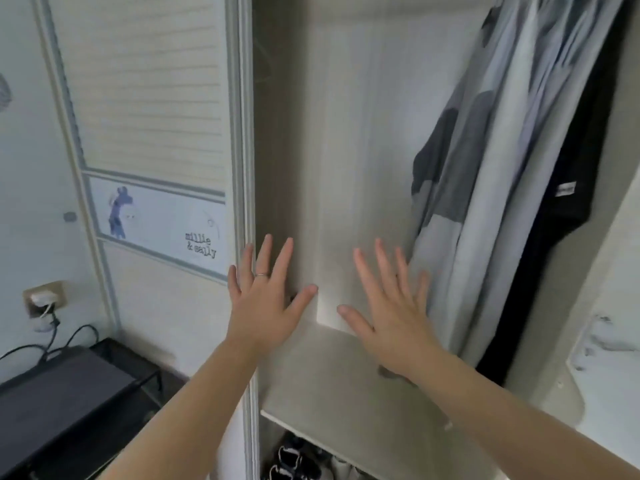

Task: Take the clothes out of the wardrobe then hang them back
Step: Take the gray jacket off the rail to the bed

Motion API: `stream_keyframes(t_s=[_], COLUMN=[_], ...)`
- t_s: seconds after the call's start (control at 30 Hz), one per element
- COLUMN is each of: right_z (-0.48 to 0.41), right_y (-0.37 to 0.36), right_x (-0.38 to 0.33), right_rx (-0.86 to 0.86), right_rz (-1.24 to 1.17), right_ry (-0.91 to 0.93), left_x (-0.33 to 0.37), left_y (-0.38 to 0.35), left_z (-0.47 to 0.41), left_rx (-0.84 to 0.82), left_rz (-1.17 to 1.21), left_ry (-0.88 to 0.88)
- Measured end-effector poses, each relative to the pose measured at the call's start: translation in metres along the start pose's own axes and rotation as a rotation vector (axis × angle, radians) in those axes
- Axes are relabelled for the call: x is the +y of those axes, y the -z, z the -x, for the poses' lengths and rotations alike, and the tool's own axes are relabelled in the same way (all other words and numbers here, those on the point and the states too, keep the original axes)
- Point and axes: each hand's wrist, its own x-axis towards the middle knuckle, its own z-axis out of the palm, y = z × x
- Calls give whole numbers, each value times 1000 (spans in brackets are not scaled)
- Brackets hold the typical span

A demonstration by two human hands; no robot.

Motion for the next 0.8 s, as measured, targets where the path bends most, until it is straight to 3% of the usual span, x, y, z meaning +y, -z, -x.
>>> stream_keyframes(t_s=[0.23,0.4,0.67,0.8], right_z=[-98,-158,-247,-286], right_y=[79,145,232,264], right_x=[29,50,90,110], right_rx=[331,444,434,339], right_rz=[289,506,750,770], right_ry=[-82,-138,-335,-464], left_x=[44,76,124,158], left_y=[12,17,8,-1], left_z=[-173,-268,-374,-409], left_rx=[123,135,60,9], left_rz=[68,118,140,205], left_ry=[-326,-491,-608,-652])
